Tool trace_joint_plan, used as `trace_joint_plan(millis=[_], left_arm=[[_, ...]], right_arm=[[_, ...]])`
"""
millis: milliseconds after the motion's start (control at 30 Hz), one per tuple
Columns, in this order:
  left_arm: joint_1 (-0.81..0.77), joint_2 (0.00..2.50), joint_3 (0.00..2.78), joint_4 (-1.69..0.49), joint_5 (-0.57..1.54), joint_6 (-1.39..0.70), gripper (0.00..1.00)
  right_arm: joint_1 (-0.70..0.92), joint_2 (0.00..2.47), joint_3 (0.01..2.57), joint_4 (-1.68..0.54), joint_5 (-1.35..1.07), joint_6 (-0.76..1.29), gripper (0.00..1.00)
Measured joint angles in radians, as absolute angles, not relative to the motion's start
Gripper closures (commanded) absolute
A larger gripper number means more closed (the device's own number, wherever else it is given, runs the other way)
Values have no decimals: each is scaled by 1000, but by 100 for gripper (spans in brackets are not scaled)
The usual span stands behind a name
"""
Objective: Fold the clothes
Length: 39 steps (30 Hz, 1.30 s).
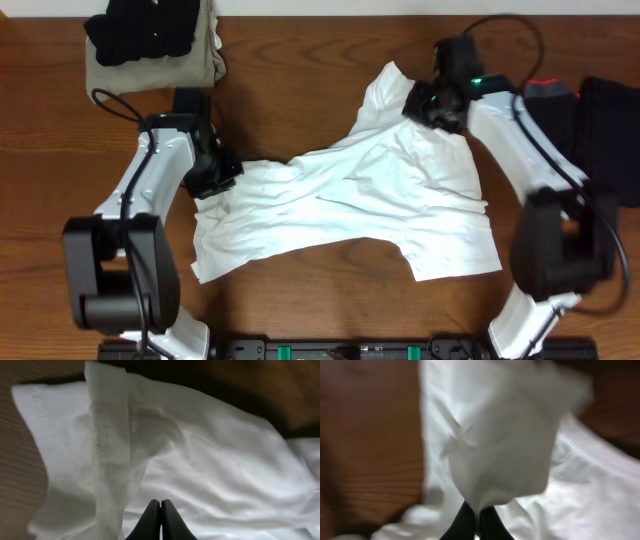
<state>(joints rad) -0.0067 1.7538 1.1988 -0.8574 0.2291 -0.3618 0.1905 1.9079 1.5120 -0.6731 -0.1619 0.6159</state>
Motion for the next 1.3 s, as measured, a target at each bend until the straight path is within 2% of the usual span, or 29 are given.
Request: trace_joint_plan(millis=[200,333,433,567,667,900,1300], left_arm=[[-7,1622,1199,-887,229,-361,94],[-7,1574,1199,-950,228,-357,71],[-8,1570,1199,-1009,229,-352,47],[-16,1570,1199,-1044,236,-355,29],[-35,1570,1199,-1044,245,-356,21],[-82,1602,1199,-1020,229,-358,18],[-82,1842,1199,-962,161,-342,22]], right_arm=[[187,1765,1536,-685,-115,612,99],[187,1757,1536,-682,-107,610,99],[187,1759,1536,-681,-104,609,99],[187,1759,1536,-676,-102,610,99],[187,1759,1536,-669,-100,610,99],[187,1759,1536,-669,-100,610,99],[187,1759,1536,-673,-98,610,99]])
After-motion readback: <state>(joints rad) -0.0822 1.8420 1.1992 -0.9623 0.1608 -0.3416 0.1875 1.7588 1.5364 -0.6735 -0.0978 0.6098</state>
